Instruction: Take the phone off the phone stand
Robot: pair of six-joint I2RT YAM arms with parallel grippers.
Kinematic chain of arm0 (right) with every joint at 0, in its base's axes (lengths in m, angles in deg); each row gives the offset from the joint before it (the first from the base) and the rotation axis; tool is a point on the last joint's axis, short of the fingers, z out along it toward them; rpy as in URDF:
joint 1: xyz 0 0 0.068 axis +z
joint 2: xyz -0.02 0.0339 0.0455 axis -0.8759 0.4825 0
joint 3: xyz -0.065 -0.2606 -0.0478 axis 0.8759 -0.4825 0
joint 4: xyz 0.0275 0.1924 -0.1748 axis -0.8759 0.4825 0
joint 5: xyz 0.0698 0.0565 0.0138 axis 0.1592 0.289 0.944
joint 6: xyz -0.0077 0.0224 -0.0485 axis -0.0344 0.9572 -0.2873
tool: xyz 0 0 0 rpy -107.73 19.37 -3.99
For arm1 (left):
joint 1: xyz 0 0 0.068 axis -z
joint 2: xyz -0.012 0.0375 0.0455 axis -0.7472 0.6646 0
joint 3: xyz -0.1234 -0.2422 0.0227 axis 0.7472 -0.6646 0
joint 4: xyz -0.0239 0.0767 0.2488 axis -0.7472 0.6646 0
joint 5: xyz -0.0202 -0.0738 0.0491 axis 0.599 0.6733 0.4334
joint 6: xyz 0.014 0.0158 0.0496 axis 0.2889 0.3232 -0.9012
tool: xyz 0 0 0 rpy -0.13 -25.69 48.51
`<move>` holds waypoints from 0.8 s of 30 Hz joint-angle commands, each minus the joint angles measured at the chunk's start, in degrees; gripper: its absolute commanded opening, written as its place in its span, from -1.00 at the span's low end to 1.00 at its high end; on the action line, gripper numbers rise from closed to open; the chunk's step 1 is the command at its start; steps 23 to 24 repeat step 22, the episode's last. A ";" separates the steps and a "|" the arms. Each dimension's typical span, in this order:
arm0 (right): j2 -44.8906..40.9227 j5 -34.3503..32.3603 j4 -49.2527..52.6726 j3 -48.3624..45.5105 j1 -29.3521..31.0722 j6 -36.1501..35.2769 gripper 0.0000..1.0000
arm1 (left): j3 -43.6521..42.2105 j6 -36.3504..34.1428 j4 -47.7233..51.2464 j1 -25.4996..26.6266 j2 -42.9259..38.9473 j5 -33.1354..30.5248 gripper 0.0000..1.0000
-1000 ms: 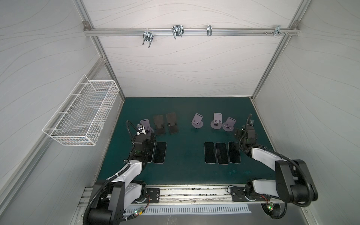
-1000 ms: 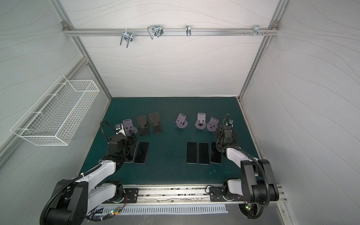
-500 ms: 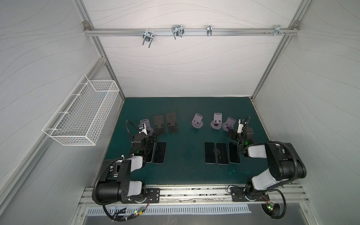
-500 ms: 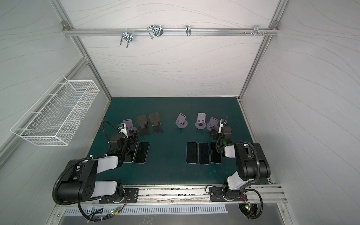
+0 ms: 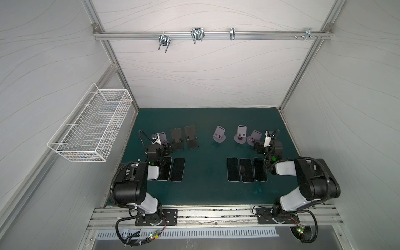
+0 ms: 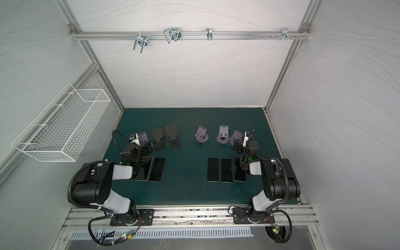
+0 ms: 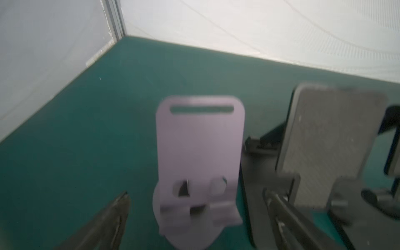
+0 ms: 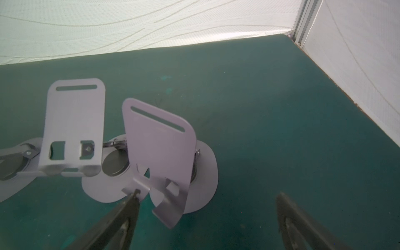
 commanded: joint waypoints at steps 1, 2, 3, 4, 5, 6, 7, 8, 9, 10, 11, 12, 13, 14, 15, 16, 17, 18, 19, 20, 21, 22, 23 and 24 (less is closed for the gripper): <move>0.65 -1.48 0.59 0.94 0.55 -1.64 0.98 | 1.22 0.57 -0.39 -0.13 0.15 -1.81 0.98; 0.70 -1.90 0.81 1.12 0.77 -1.78 0.98 | 1.35 0.48 -0.29 0.03 0.14 -2.13 0.98; 0.69 -2.52 0.88 1.25 1.18 -2.00 0.98 | 1.52 0.34 0.06 0.41 0.14 -2.78 0.98; 0.82 -3.23 1.04 1.32 1.52 -2.28 0.98 | 1.95 -0.06 0.81 1.18 0.24 -4.34 0.98; 0.82 -3.29 0.94 1.30 1.47 -2.27 0.98 | 2.50 -0.80 1.44 2.05 0.38 -5.68 0.98; 0.75 -3.27 1.00 1.30 1.53 -2.24 0.98 | 2.96 -1.40 2.09 2.69 0.56 -6.49 0.98; 0.84 -3.23 0.84 1.30 1.52 -2.27 0.98 | 3.17 -1.74 2.42 3.17 0.67 -7.41 0.98; 0.77 -3.32 0.94 1.30 1.53 -2.31 0.98 | 3.06 -1.77 2.34 3.37 0.59 -7.60 0.98; 0.71 -3.28 0.85 1.30 1.50 -2.27 0.98 | 3.19 -1.96 2.33 3.54 0.67 -7.90 0.98; 0.74 -3.35 0.86 1.22 1.51 -2.27 0.98 | 3.18 -2.20 2.28 3.74 0.74 -8.25 0.98; 0.75 -3.29 0.82 1.26 1.53 -2.29 0.98 | 3.16 -2.32 2.29 3.75 0.76 -8.35 0.98; 0.71 -3.27 0.85 1.22 1.51 -2.32 0.98 | 3.16 -2.19 2.29 3.75 0.76 -8.41 0.98; 0.73 -3.26 0.85 1.23 1.53 -2.29 0.98 | 3.27 -2.25 2.38 3.75 0.76 -8.34 0.98; 0.70 -3.27 0.84 1.22 1.52 -2.29 0.98 | 3.33 -2.17 2.51 3.75 0.85 -8.30 0.98; 0.83 -3.21 0.85 1.30 1.53 -2.28 0.98 | 3.33 -2.16 2.55 3.75 0.85 -8.24 0.98; 0.83 -3.31 0.86 1.31 1.52 -2.28 0.98 | 3.42 -2.12 2.60 3.75 0.89 -8.23 0.98; 0.80 -3.29 0.83 1.29 1.51 -2.27 0.98 | 3.47 -2.03 2.68 3.64 0.94 -7.70 0.98; 0.82 -3.24 0.89 1.30 1.46 -2.24 0.98 | 3.75 -1.83 3.15 3.05 1.09 -6.52 0.98; 0.81 -3.28 0.84 1.30 1.51 -2.31 0.98 | 3.62 -1.58 2.92 2.79 1.09 -6.07 0.98; 0.76 -3.26 0.88 1.34 1.47 -2.24 0.98 | 3.70 -1.79 3.07 2.89 1.03 -6.42 0.98; 0.67 -3.24 0.86 1.24 1.53 -2.29 0.98 | 3.40 -1.97 2.72 3.11 0.79 -6.81 0.98; 0.70 -3.29 0.82 1.21 1.51 -2.29 0.98 | 3.01 -1.95 2.39 3.59 0.51 -8.07 0.98; 0.70 -3.29 0.82 1.21 1.51 -2.29 0.98 | 3.01 -1.95 2.39 3.59 0.51 -8.07 0.98; 0.70 -3.29 0.82 1.21 1.51 -2.29 0.98 | 3.01 -1.95 2.39 3.59 0.51 -8.07 0.98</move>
